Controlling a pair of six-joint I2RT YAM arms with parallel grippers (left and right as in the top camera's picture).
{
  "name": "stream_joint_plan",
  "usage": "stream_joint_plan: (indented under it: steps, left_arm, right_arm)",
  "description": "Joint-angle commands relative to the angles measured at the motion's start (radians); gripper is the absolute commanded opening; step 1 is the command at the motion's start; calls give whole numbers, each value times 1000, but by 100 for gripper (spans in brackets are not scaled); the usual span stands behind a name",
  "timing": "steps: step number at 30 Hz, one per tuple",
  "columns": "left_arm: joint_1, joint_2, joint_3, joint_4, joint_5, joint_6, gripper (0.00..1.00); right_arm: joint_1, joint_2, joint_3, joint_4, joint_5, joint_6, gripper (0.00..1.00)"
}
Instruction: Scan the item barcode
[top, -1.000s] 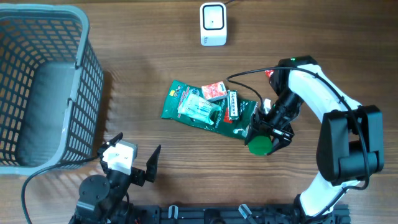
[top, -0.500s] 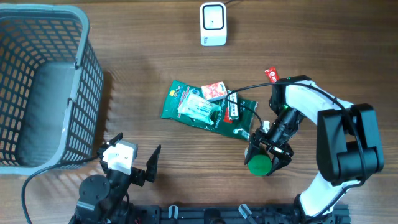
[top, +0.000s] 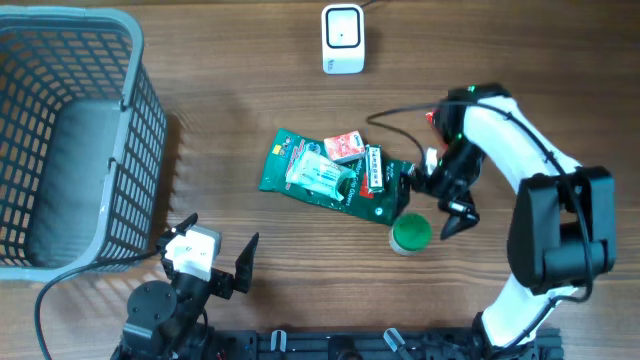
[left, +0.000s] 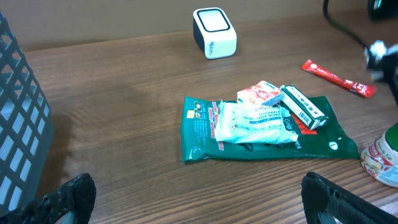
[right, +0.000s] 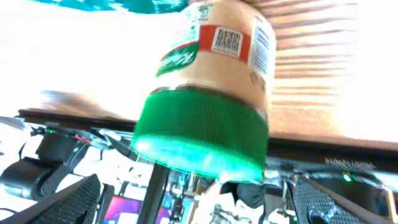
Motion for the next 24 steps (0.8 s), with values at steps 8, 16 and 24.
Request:
stream_joint_plan:
  steps: [8, 16, 24]
  left_arm:
    - [0, 1, -8, 3, 12, 19, 100]
    - [0, 1, -8, 3, 12, 19, 100]
    - [0, 1, -8, 3, 11, 19, 100]
  right_arm:
    - [16, -420, 22, -9, 299, 1205, 100]
    - [138, -420, -325, 538, 160, 1362, 100]
    - [222, -404, -343, 488, 280, 1368, 100]
